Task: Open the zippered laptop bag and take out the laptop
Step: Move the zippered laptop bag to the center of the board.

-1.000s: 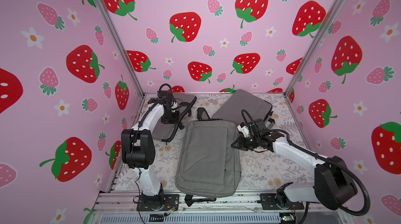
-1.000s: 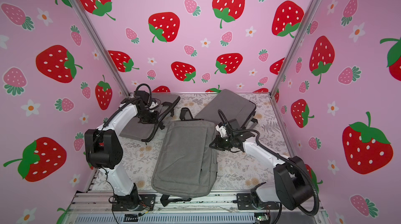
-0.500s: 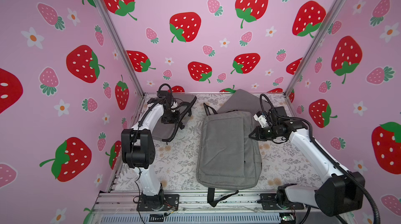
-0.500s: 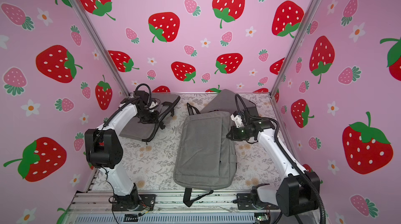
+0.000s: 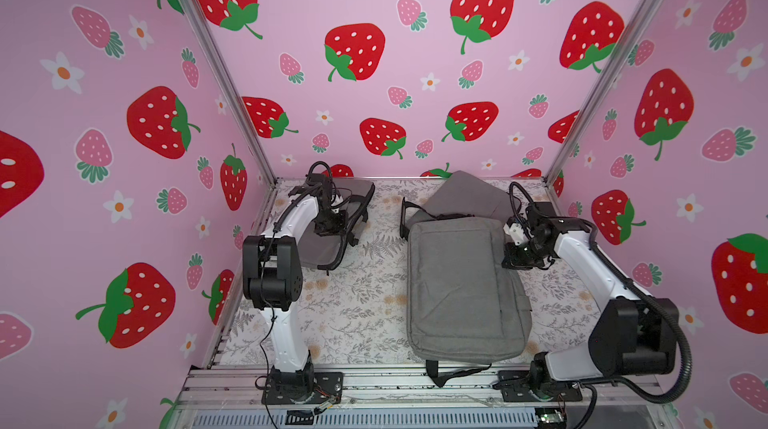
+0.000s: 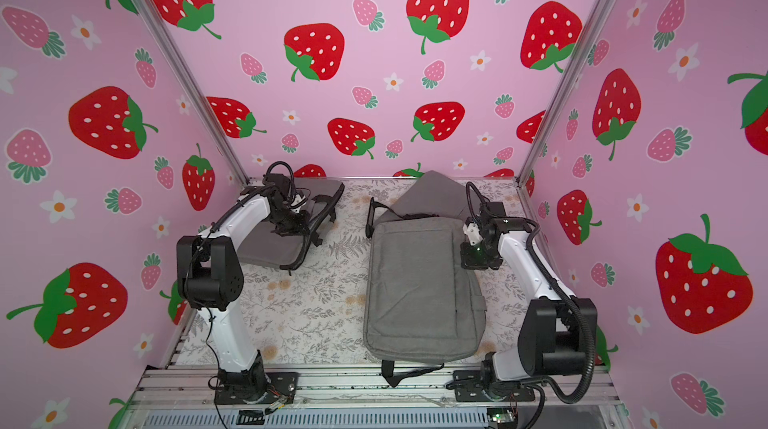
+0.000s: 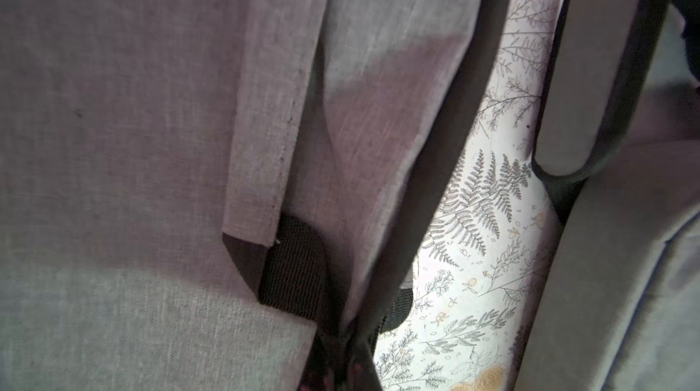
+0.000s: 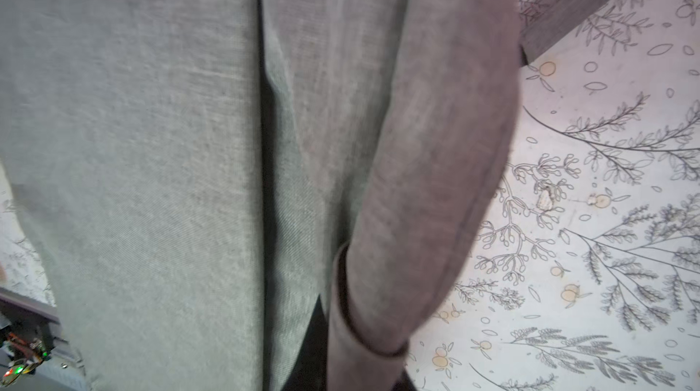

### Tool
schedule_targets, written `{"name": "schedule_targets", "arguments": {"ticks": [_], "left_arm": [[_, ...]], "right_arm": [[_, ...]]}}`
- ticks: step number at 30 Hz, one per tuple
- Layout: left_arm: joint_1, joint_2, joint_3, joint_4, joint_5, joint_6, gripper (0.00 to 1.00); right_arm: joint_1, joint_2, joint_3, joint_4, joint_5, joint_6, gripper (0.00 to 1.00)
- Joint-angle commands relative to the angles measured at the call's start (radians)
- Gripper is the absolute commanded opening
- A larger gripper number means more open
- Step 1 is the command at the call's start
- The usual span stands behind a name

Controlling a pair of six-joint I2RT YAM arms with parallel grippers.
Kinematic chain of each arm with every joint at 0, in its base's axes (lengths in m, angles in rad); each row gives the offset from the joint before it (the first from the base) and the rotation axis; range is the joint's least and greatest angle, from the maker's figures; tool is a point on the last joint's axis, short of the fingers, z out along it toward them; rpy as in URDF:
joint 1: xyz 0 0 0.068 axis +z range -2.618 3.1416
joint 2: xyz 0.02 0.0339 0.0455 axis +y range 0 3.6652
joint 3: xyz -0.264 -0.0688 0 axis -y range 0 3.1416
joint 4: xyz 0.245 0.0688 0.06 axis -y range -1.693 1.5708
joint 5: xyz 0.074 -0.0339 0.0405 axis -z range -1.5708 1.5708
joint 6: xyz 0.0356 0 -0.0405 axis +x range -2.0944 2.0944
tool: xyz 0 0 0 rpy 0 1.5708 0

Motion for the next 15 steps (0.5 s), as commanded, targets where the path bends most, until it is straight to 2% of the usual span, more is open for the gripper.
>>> {"name": "schedule_targets", "arguments": {"ticks": [1,5,9,11,12,15], "left_arm": [[0.005,0.016,0.061,0.024,0.018,-0.028,0.00],[0.005,0.040,0.066,0.019,0.021,-0.020,0.00],[0.006,0.060,0.075,0.006,0.015,-0.006,0.00],[0.006,0.072,0.089,-0.005,0.001,0.000,0.00],[0.006,0.080,0.098,-0.012,-0.004,0.002,0.00],[0.007,0.097,0.118,-0.021,-0.007,0.000,0.01]], "right_arm": [[-0.018,0.030,0.051,0.016,0.077,-0.017,0.04],[-0.018,0.040,0.047,0.021,0.101,0.006,0.24],[-0.019,-0.016,0.048,0.028,0.108,0.018,0.46],[-0.018,-0.061,0.047,0.038,0.093,0.023,0.51],[-0.016,-0.091,0.044,0.046,0.080,0.028,0.58],[-0.016,-0.172,0.023,0.077,-0.020,0.041,0.67]]}}
